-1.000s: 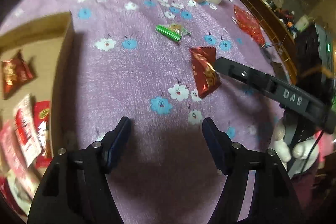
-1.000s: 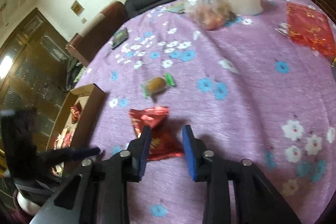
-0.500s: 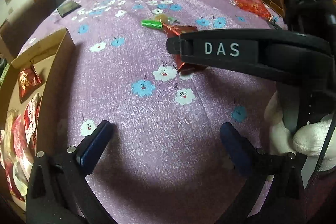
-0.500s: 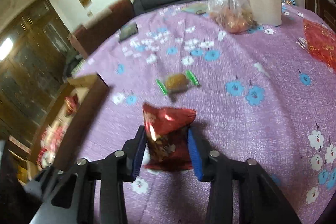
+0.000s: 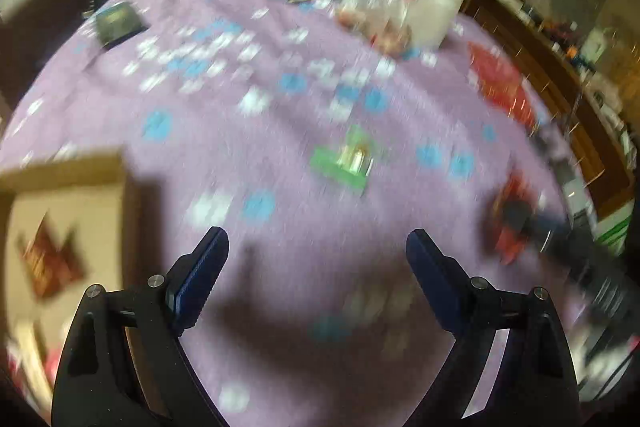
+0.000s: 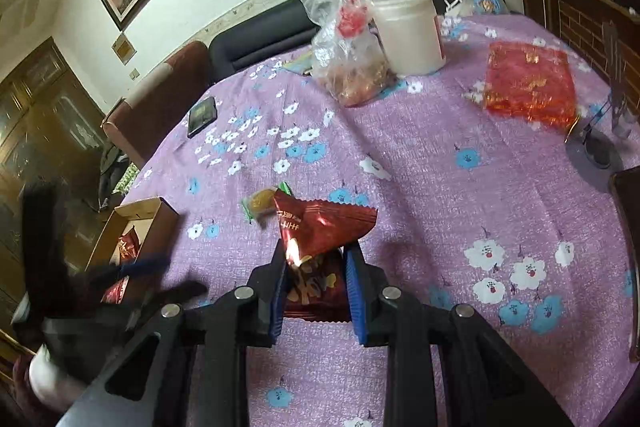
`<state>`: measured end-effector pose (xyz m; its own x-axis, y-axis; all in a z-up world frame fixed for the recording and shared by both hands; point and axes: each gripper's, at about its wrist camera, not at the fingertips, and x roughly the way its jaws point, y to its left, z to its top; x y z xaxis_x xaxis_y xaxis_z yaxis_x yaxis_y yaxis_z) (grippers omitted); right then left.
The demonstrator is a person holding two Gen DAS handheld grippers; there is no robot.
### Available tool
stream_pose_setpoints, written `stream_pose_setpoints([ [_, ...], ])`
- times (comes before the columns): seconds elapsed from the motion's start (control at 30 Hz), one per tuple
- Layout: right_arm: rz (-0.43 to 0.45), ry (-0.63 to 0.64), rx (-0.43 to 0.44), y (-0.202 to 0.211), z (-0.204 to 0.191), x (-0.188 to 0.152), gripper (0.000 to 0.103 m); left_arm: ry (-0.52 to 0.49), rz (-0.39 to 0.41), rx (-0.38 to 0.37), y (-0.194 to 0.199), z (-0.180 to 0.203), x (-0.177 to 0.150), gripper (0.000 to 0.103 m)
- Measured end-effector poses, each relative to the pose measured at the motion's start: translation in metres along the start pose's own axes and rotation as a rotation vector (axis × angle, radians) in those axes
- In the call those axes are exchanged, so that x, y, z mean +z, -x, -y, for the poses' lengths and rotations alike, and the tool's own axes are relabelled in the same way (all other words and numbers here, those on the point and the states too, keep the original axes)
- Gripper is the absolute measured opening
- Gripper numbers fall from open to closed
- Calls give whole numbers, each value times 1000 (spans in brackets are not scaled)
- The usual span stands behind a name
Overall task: Organize snacks
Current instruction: 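Grasp the green-wrapped candy with the left tool while the right tool holds its candy, then carry both candies into the cardboard tray and open both tools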
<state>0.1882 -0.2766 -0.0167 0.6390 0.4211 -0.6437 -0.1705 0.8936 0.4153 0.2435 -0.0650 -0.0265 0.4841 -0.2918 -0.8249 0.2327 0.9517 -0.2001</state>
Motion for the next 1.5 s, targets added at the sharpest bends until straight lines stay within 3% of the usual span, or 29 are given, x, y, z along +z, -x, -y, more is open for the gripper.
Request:
stream_pose_setpoints([
  [0.07,-28,-28,-1,-7,7,0,29,-38,32,4,-10,8,15,91],
  [0.2,-47,-64,1,-14,16,2,29,-203,42,98,-41,36,29,91],
  [0.3,-52,-68,-3,-17,17,1,29,-269,-19,106,-65,45,27,63],
  [0.33,-54,-66,-5,-18,17,1,29,-264,-2,89,-63,44,28,57],
  [0.37,-56,-65,-7,-18,17,1,29,-257,-13,70,-62,43,30,42],
  [0.4,-57,-65,-8,-19,17,1,29,-247,-18,67,-60,42,31,39],
  [0.47,-61,-65,-12,-21,17,1,29,-251,-3,107,-54,40,31,39],
  [0.67,-38,-57,11,-16,14,0,29,-211,61,49,-12,39,20,38],
  [1.1,8,-47,67,-1,3,1,29,-46,164,-154,77,39,-47,38],
  [1.27,23,-23,82,2,-6,-1,29,-54,239,-44,112,37,-80,39],
  [1.5,33,20,82,3,-21,-4,29,16,257,23,131,11,-114,39],
])
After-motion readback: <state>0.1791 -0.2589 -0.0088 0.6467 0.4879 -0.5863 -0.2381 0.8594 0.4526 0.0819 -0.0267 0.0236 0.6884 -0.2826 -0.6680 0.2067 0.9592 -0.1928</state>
